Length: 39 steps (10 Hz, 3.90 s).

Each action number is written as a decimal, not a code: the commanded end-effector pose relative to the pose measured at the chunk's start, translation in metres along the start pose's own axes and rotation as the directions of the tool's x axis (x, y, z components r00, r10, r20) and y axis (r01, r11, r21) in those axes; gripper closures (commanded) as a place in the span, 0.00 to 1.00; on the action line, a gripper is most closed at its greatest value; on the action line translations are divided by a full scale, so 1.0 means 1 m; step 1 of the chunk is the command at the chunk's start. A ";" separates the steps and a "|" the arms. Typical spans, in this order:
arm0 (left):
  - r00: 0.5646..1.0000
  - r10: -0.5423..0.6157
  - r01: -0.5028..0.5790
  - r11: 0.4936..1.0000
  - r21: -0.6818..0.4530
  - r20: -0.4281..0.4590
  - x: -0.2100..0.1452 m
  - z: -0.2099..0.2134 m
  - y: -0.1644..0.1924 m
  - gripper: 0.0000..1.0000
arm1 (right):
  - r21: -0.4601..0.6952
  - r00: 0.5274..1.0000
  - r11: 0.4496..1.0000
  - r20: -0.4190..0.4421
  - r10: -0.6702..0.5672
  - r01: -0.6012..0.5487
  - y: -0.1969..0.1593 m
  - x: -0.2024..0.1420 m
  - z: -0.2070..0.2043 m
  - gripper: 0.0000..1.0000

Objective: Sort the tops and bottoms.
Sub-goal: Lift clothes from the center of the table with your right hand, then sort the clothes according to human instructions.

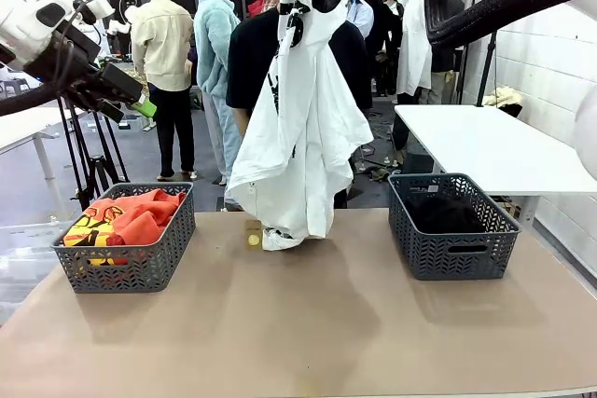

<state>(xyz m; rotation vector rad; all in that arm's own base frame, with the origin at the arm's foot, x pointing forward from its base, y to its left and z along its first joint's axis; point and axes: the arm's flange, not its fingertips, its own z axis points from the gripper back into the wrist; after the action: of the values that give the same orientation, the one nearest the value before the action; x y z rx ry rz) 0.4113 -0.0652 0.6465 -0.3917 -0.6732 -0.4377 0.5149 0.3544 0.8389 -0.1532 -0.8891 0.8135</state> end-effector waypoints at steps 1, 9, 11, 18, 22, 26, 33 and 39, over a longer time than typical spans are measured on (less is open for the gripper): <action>1.000 0.014 -0.014 1.000 0.006 0.009 0.000 0.000 -0.001 0.00 | -0.005 1.000 1.000 0.016 -0.022 0.022 0.000 0.000 0.003 1.00; 1.000 0.014 -0.014 1.000 0.006 0.009 0.000 0.000 -0.001 0.00 | -0.005 1.000 1.000 0.016 -0.022 0.022 0.000 0.000 0.003 1.00; 1.000 0.014 -0.014 1.000 0.006 0.009 0.000 0.000 -0.001 0.00 | -0.005 1.000 1.000 0.016 -0.022 0.022 0.000 0.000 0.003 1.00; 1.000 0.014 -0.014 1.000 0.006 0.009 0.000 0.000 -0.001 0.00 | -0.005 1.000 1.000 0.016 -0.022 0.022 0.000 0.000 0.003 1.00; 1.000 0.014 -0.014 1.000 0.006 0.009 0.000 0.000 -0.001 0.00 | -0.005 1.000 1.000 0.016 -0.022 0.022 0.000 0.000 0.003 1.00; 1.000 0.014 -0.014 1.000 0.006 0.009 0.000 0.000 -0.001 0.00 | -0.005 1.000 1.000 0.016 -0.022 0.022 0.000 0.000 0.003 1.00; 0.997 -0.070 0.068 0.989 0.129 0.012 0.000 0.045 0.019 0.00 | -0.001 1.000 1.000 0.000 -0.002 0.002 0.000 0.000 0.000 1.00; 0.995 0.004 -0.021 0.983 0.182 0.097 -0.019 0.071 0.046 0.00 | 0.175 0.825 0.979 0.565 -0.013 -0.105 0.063 0.142 0.021 1.00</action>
<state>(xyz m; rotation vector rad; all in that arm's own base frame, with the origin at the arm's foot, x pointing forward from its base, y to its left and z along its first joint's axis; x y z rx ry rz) 0.3893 0.0081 0.6802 -0.2517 -0.7750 -0.3732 0.4746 0.4557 0.8676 0.1727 -1.2924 0.9689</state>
